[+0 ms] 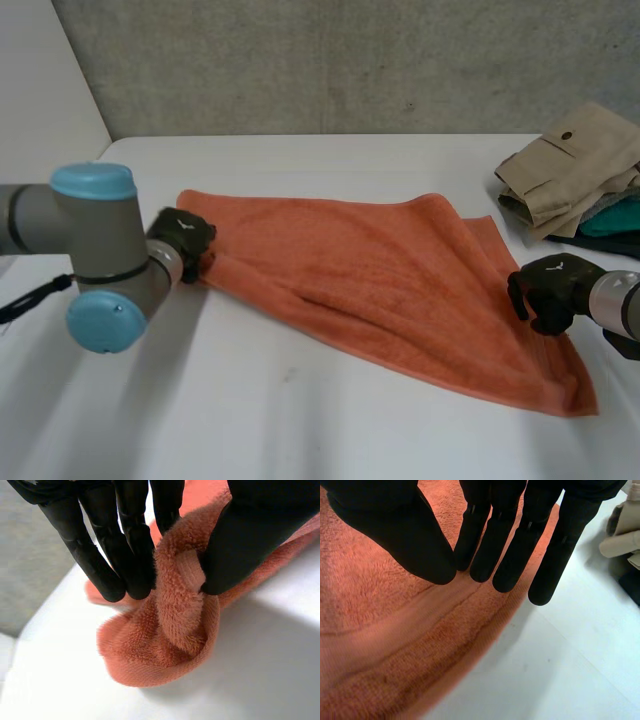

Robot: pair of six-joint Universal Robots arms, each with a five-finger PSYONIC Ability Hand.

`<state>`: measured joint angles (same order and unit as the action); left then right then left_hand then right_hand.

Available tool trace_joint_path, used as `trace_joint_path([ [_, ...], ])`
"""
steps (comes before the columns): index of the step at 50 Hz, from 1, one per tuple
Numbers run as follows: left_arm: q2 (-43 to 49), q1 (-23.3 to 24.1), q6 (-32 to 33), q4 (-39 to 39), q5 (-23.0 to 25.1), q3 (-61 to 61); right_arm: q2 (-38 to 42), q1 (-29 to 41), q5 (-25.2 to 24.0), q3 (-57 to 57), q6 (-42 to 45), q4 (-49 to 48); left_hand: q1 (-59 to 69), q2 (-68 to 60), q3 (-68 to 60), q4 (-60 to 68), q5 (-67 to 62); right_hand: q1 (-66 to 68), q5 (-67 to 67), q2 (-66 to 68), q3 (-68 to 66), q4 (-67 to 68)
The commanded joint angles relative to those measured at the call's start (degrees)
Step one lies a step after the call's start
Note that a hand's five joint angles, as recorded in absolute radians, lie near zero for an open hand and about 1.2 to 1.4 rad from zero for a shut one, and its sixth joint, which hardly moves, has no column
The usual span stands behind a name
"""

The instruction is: Fold the laundry.

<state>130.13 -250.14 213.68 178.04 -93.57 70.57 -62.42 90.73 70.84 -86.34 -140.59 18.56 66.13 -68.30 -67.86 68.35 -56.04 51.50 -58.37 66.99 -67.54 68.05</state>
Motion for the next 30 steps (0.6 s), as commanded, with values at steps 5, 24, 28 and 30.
trace_joint_path([
  [5,-11.8,-4.0,0.2,-2.4,4.9,6.2,-7.0,-2.1,-2.6,-3.4,-0.2,5.9,13.9,-11.7,-12.1,11.6,-14.0,-10.9,27.7,-26.4,26.9,-27.4],
  [24,-9.6,-4.8,0.2,-6.5,7.3,1.6,-13.2,-1.4,-8.5,-26.4,-2.0,-10.6,13.9,-11.7,-12.1,11.6,-14.0,-25.9,42.7,-41.3,41.9,-42.4],
  [28,-7.6,-4.2,0.0,-7.3,5.9,-1.0,-12.8,0.1,-8.9,-28.6,-3.4,-14.0,13.9,-11.7,-12.1,11.6,-14.0,-22.8,39.7,-38.3,38.9,-39.4],
  [30,-7.0,-4.0,-0.3,-7.8,5.2,-2.2,-12.7,0.7,-8.7,-29.2,-3.7,-16.8,13.9,-11.7,-12.1,11.6,-14.0,-18.1,35.0,-33.6,34.2,-34.7],
])
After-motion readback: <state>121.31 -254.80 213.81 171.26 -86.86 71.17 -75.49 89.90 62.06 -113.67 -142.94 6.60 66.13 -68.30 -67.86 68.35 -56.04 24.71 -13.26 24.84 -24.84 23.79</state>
